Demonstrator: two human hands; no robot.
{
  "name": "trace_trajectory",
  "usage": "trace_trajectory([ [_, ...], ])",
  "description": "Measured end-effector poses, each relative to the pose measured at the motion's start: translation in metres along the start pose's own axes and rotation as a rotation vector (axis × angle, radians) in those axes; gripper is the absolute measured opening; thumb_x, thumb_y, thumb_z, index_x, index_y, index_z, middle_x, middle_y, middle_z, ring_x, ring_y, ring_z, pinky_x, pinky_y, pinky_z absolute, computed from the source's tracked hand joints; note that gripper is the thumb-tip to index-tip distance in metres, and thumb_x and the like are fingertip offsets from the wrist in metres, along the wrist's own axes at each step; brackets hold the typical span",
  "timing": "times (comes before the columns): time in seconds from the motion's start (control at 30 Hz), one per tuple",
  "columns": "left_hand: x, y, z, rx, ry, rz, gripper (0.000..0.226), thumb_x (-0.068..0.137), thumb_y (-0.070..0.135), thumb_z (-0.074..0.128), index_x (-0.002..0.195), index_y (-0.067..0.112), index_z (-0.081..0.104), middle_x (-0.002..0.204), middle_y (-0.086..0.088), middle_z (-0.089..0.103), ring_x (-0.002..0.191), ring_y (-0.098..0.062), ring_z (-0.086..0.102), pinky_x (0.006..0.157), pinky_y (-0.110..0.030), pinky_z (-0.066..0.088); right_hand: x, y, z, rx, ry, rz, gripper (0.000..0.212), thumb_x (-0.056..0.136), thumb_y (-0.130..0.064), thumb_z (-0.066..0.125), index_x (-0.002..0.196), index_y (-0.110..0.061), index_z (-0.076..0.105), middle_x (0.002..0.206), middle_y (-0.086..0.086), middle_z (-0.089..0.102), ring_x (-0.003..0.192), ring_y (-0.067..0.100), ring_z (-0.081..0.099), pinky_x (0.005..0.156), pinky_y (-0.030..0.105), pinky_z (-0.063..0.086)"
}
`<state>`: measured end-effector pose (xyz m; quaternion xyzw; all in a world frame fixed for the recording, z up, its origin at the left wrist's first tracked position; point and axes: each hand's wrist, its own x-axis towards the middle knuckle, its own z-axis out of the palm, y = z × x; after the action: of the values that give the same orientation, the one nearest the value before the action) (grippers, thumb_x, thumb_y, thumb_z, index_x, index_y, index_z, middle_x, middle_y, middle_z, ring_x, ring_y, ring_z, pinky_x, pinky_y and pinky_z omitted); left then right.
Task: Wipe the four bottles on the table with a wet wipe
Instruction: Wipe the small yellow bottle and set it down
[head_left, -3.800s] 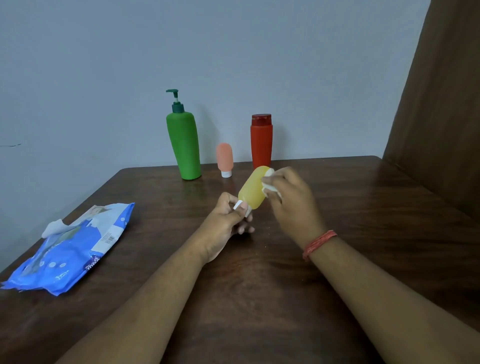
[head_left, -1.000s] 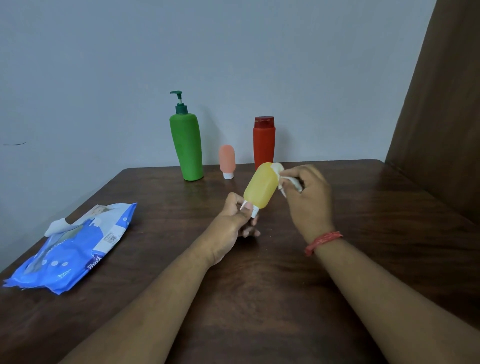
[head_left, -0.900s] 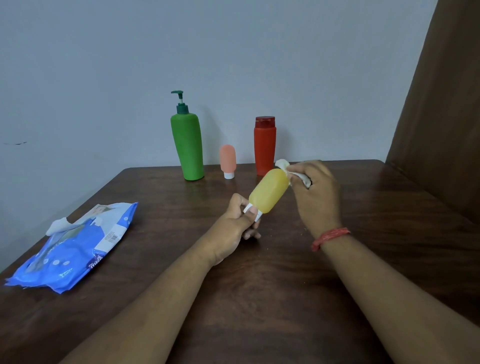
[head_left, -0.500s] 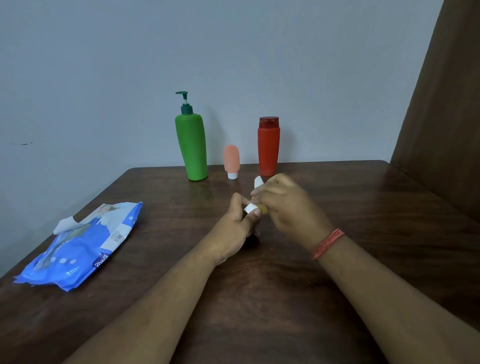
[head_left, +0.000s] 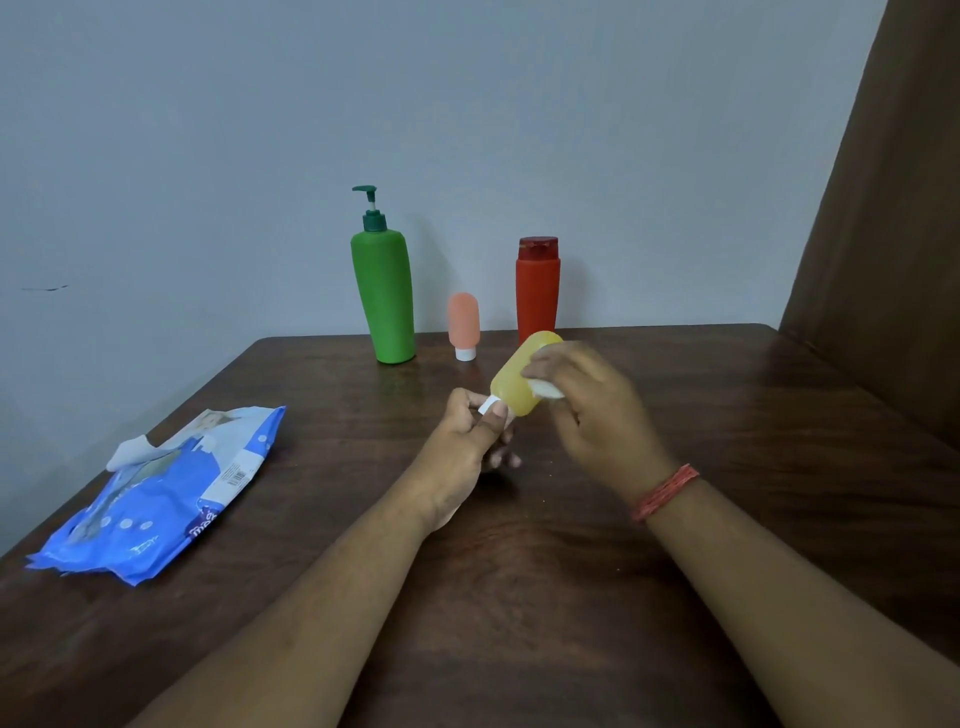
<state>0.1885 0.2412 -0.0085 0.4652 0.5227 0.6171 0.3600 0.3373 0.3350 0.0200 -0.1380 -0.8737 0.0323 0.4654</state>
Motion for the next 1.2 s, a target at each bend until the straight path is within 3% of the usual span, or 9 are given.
trace_trajectory([
  [0.13,0.000,0.001,-0.001,-0.040,0.035,0.000,0.016,0.107,0.027,0.044,0.103,0.012,0.041,0.083,-0.001,0.051,0.057,-0.009,0.041,0.075,-0.036,0.054,-0.004,-0.009,0.008,0.060,-0.188,-0.032,0.045,0.084,0.010,0.063,0.123,-0.012,0.063,0.121,0.003,0.063,0.113,0.015,0.056,0.097,0.016,0.040],
  [0.27,0.000,0.002,0.003,-0.086,0.029,-0.025,0.018,0.108,0.027,0.042,0.103,0.010,0.042,0.079,-0.001,0.050,0.056,-0.009,0.038,0.073,-0.034,0.054,-0.003,0.003,0.009,-0.017,0.010,0.066,0.040,0.081,0.008,0.070,0.116,-0.011,0.068,0.110,0.005,0.068,0.103,0.019,0.060,0.090,0.033,0.053],
  [0.4,0.000,0.005,0.004,-0.207,0.074,-0.053,0.019,0.106,0.027,0.045,0.098,0.010,0.044,0.075,-0.003,0.051,0.058,-0.013,0.039,0.061,-0.027,0.053,-0.005,-0.008,0.012,0.009,-0.113,-0.108,0.032,0.081,0.006,0.069,0.108,-0.012,0.070,0.101,0.003,0.067,0.095,0.020,0.058,0.082,0.028,0.049],
  [0.47,-0.001,0.005,-0.001,-0.266,0.061,-0.060,0.020,0.105,0.029,0.047,0.099,0.010,0.045,0.074,-0.002,0.052,0.056,-0.013,0.038,0.064,-0.030,0.054,-0.002,-0.006,0.015,-0.050,-0.082,-0.116,0.029,0.079,0.008,0.070,0.103,-0.009,0.070,0.099,0.004,0.065,0.093,0.021,0.059,0.079,0.032,0.053],
  [0.53,-0.002,0.006,-0.001,-0.306,0.014,-0.066,0.019,0.104,0.029,0.047,0.101,0.011,0.044,0.073,-0.001,0.052,0.055,-0.011,0.037,0.071,-0.034,0.054,-0.002,0.002,0.016,-0.071,0.041,-0.029,0.025,0.079,0.010,0.070,0.099,-0.006,0.071,0.098,0.006,0.064,0.092,0.020,0.059,0.078,0.035,0.055],
  [0.7,-0.005,0.008,0.003,-0.303,-0.099,-0.095,0.012,0.107,0.022,0.041,0.101,0.012,0.042,0.075,-0.002,0.055,0.055,-0.012,0.036,0.078,-0.038,0.054,-0.004,0.003,0.010,0.115,0.220,0.227,0.012,0.086,0.001,0.070,0.093,-0.009,0.069,0.099,0.001,0.062,0.091,0.006,0.056,0.079,0.011,0.043],
  [0.9,-0.005,0.006,0.002,-0.249,-0.180,-0.115,0.015,0.107,0.021,0.039,0.094,0.015,0.039,0.078,-0.004,0.058,0.054,-0.013,0.038,0.079,-0.039,0.053,0.003,0.004,0.004,0.581,0.359,0.633,0.021,0.089,-0.011,0.071,0.091,-0.032,0.068,0.096,-0.008,0.071,0.091,0.011,0.068,0.078,0.032,0.058],
  [1.13,-0.002,0.004,-0.005,-0.254,-0.101,-0.110,0.012,0.108,0.021,0.039,0.102,0.012,0.043,0.080,-0.005,0.054,0.055,-0.012,0.038,0.079,-0.038,0.056,-0.004,-0.007,0.017,0.686,0.086,0.681,0.012,0.089,-0.013,0.072,0.088,-0.023,0.067,0.092,-0.001,0.072,0.089,0.019,0.070,0.075,0.034,0.060],
  [1.2,-0.002,0.004,-0.004,-0.250,-0.109,-0.116,0.011,0.108,0.021,0.038,0.102,0.012,0.042,0.080,-0.005,0.054,0.055,-0.012,0.038,0.079,-0.039,0.055,-0.002,-0.005,0.016,0.683,0.103,0.698,0.012,0.089,-0.012,0.073,0.088,-0.022,0.067,0.091,-0.001,0.073,0.089,0.018,0.070,0.075,0.033,0.060],
])
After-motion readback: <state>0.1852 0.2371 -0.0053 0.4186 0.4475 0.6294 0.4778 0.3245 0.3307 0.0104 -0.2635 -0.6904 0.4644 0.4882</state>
